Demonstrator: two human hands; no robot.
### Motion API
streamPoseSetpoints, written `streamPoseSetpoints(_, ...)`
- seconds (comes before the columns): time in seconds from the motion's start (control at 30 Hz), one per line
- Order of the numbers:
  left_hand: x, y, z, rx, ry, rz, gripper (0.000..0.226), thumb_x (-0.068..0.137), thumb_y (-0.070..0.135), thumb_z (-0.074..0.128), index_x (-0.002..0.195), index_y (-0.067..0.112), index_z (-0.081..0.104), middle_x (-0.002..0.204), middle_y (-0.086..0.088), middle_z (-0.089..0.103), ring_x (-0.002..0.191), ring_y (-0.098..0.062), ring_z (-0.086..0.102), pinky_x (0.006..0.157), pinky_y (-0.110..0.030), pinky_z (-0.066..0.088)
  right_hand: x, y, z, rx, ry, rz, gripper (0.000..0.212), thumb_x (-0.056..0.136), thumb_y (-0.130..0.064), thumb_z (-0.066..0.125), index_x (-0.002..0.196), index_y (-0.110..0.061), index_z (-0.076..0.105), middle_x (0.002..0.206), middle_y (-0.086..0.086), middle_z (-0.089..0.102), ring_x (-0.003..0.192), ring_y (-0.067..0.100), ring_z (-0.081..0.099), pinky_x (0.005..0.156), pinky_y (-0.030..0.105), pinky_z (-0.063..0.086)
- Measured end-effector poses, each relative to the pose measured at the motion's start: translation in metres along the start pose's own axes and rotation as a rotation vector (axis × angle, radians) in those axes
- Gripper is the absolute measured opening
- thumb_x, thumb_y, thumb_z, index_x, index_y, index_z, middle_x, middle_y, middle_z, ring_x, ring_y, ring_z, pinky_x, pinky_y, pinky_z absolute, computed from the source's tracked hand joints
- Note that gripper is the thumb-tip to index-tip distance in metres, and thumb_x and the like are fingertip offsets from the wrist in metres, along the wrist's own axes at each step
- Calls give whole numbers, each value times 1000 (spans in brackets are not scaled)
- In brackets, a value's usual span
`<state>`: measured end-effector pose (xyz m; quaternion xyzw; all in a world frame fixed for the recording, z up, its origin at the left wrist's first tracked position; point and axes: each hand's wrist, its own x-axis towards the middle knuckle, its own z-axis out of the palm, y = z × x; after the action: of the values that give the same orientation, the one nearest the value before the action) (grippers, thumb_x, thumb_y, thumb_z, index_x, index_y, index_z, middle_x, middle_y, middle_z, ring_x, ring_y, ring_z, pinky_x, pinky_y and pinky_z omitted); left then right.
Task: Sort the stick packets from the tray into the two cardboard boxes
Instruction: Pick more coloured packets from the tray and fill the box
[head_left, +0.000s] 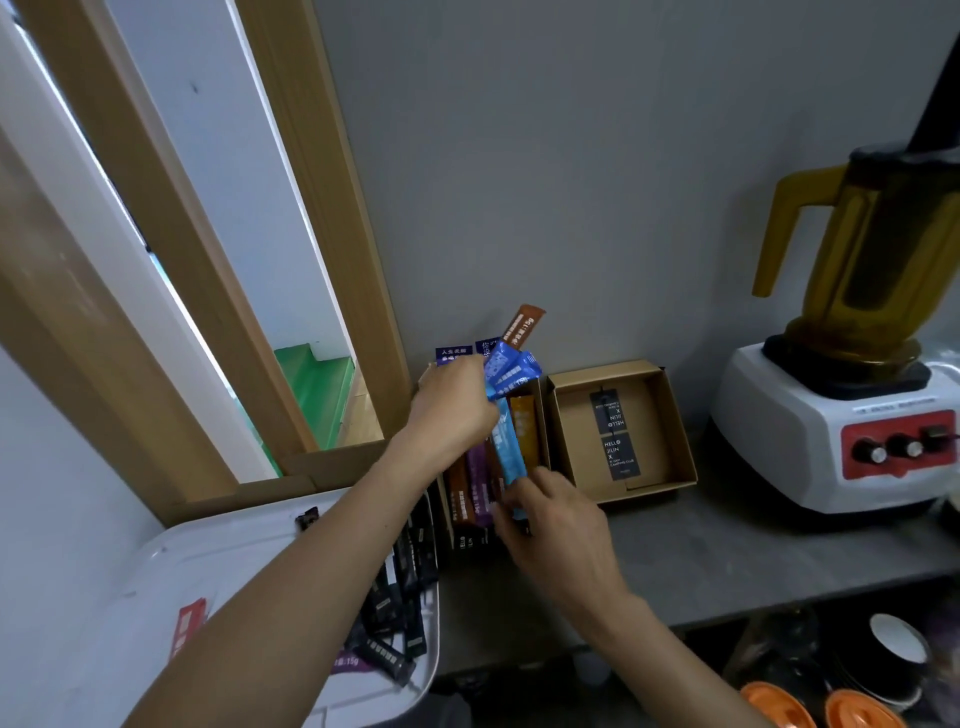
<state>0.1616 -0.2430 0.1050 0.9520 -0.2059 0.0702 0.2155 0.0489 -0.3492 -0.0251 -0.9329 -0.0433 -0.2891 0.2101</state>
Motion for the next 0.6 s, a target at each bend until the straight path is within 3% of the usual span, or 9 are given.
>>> streamPoseSetpoints(0.1,8,4,9,66,-20,-9,20,91,20,71,98,19,52,92,4,58,87,-16,58,70,-29,40,1,-1,10,-65,-117,-79,25,97,-44,58,111,-27,68,114,-5,68,101,9,64,79,25,58)
streamPoseSetpoints(0.27,13,3,17,17,11,-62,33,90,22,75,117,12,59,113,-7,69,100,-23,66,73,-32,49,9,-5,17,-74,-222,-31,36,103,-42,51,132,-23,60,133,2,61,119,16,59,96,33,56)
streamPoseSetpoints(0.47,13,0,17,62,68,-60,41,92,31,75,124,12,57,121,-7,70,110,-22,67,73,-28,43,13,-9,18,-7,-203,-38,30,102,-42,54,124,-24,63,127,0,63,114,14,60,91,31,57)
streamPoseSetpoints(0.6,13,1,20,77,110,-52,42,91,35,75,123,13,57,120,-7,70,108,-20,67,74,-28,44,14,-9,21,-53,-224,-7,36,102,-45,53,130,-23,60,131,2,61,116,16,59,93,32,56)
